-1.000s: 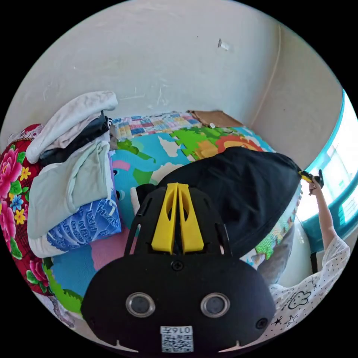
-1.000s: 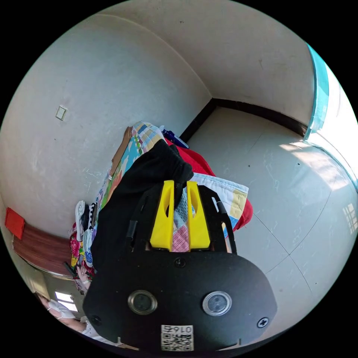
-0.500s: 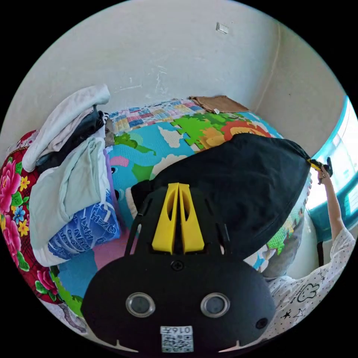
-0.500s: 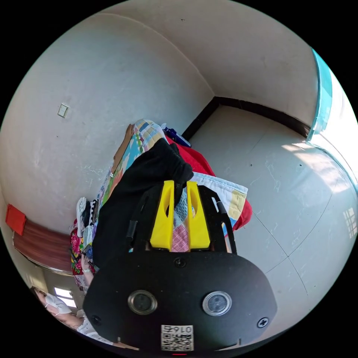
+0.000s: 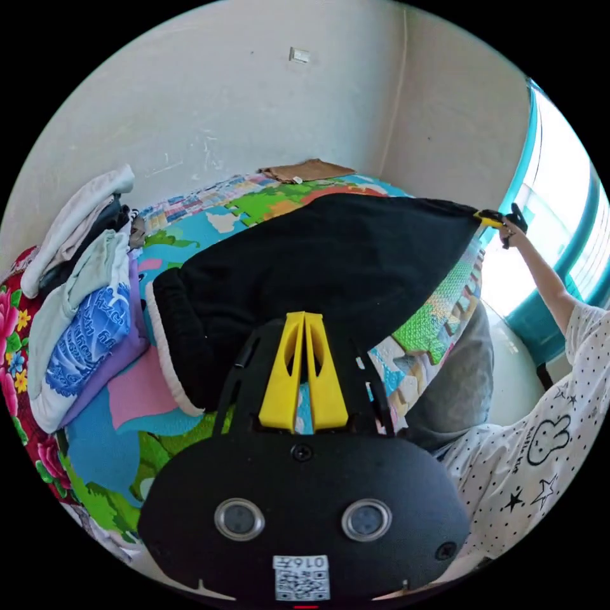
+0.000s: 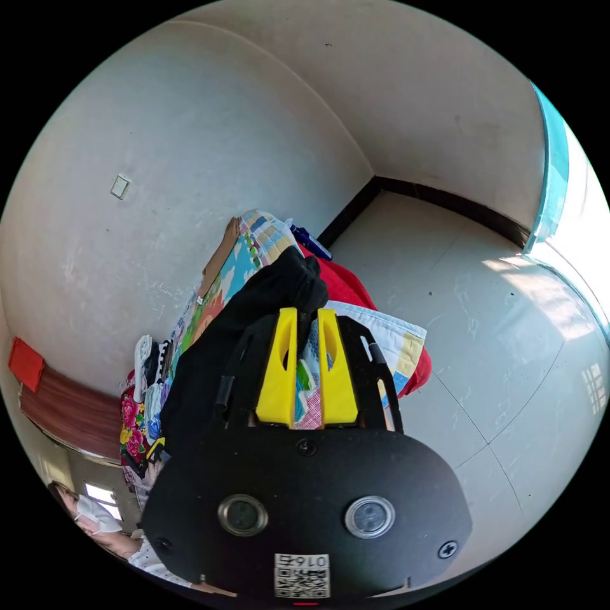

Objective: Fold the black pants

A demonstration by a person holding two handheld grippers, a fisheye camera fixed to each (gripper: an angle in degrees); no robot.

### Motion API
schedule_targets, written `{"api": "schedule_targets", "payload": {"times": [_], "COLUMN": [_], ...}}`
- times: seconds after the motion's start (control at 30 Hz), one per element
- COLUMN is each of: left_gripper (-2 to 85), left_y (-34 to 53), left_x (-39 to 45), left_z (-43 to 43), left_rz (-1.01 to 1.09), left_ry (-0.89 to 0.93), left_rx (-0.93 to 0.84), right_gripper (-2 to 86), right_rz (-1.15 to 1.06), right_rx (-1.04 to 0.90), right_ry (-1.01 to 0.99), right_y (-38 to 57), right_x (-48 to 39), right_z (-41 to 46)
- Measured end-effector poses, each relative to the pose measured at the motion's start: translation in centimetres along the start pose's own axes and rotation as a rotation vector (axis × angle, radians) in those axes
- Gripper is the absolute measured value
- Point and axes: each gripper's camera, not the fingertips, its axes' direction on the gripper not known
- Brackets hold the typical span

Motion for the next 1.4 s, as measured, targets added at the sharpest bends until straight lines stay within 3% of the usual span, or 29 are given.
{"api": "schedule_targets", "payload": {"times": [0.07,0.3,0.5,0.63,0.7,0.8,0.87,0.97,1.1,1.2,1.3,1.37,1.4], "left_gripper": [-1.0,-1.0,-1.0,-1.0,-1.0,-1.0,-1.0,-1.0,-1.0,-1.0,-1.0,-1.0,-1.0], "left_y": [0.9,1.7,2.1,1.5,-0.3,-6.4,-11.5,-19.6,-25.3,-24.3,-23.2,-22.1,-21.7], "left_x": [0.7,-0.2,0.1,-0.5,-0.7,-0.7,-0.8,-1.5,-0.9,1.7,1.9,1.4,1.2], "left_z": [1.1,-1.4,-3.4,-6.3,-8.9,-10.4,-10.1,-8.4,-4.4,-4.4,-5.8,-7.4,-8.5], "left_rz": [0.018,-0.098,-0.077,-0.075,-0.057,0.019,0.032,-0.013,-0.084,-0.008,-0.003,-0.013,-0.010], "left_ry": [-0.068,-0.007,0.003,0.044,0.051,0.111,0.135,0.179,0.238,0.204,0.119,0.152,0.169], "left_rx": [0.000,0.076,0.107,0.105,0.189,0.236,0.227,0.204,0.071,0.113,0.119,0.153,0.200], "right_gripper": [5.7,5.7,4.0,2.8,2.8,3.7,5.8,9.6,15.3,17.8,13.1,3.6,3.1], "right_rz": [-0.017,-0.092,0.056,0.079,-0.053,-0.388,-0.573,-0.755,-1.005,-1.142,-1.211,-1.291,-1.317], "right_rx": [0.023,0.054,-0.039,0.101,0.177,0.205,0.140,-0.044,-0.268,-0.392,-0.450,-0.473,-0.457], "right_ry": [-0.012,0.052,0.162,0.220,0.222,0.019,-0.208,-0.313,-0.218,0.008,0.061,-0.001,-0.003], "right_y": [0.0,0.9,2.0,4.1,5.0,6.8,8.1,9.7,13.3,16.7,19.5,21.4,21.8], "right_x": [-2.5,-10.3,-11.3,-14.4,-19.1,-30.1,-38.9,-49.7,-61.0,-67.4,-70.2,-71.2,-71.5], "right_z": [-0.7,-1.2,1.3,-0.3,-1.2,-0.3,3.5,11.7,24.0,33.4,38.3,38.8,38.4]}}
